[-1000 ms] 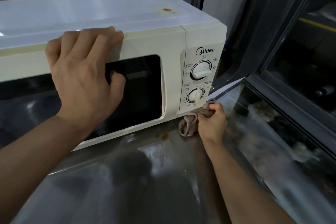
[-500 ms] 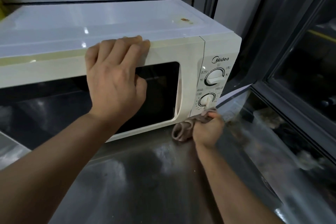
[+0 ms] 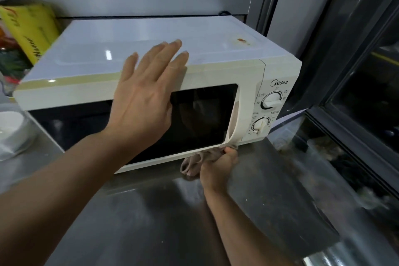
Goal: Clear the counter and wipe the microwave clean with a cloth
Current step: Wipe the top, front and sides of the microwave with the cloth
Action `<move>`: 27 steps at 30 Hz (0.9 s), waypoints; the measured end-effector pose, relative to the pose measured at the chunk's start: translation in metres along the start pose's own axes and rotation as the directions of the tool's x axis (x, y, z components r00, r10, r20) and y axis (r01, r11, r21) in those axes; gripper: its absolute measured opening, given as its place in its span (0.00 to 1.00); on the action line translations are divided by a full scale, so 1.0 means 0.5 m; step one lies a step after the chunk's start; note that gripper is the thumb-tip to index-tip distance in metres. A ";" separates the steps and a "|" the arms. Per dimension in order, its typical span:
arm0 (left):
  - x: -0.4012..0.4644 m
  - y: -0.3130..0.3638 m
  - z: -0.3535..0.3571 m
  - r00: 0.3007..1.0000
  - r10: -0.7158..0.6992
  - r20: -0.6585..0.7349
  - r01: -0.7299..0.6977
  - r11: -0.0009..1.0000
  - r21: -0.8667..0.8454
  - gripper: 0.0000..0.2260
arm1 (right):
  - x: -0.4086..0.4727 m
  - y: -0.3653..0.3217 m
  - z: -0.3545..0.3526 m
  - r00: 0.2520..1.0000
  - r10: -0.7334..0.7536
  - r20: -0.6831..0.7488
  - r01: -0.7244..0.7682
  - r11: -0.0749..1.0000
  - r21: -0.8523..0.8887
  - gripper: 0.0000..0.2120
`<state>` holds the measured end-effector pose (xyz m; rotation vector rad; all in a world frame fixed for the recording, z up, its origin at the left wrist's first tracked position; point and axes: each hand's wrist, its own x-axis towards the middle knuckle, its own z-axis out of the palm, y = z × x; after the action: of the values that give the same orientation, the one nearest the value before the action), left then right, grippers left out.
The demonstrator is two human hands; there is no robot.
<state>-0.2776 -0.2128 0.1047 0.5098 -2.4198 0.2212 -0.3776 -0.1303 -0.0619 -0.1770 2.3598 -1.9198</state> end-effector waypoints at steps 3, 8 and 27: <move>-0.037 -0.051 -0.035 0.999 -0.005 0.046 -0.001 0.993 0.121 0.31 | -0.033 0.008 0.021 0.998 0.033 0.061 -0.030 0.998 -0.053 0.13; -0.088 -0.117 -0.070 0.996 -0.047 0.072 0.035 0.987 0.159 0.26 | 0.014 0.015 -0.017 1.000 0.006 0.006 -0.006 1.000 -0.004 0.18; -0.096 -0.110 -0.044 0.989 -0.143 -0.032 0.145 0.988 0.054 0.28 | 0.042 0.033 -0.030 0.993 -0.122 0.006 0.122 0.992 0.025 0.13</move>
<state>-0.2082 -0.2421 0.0929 0.6995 -2.3429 0.2329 -0.4011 -0.1159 -0.0748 -0.3335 2.3705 -1.9964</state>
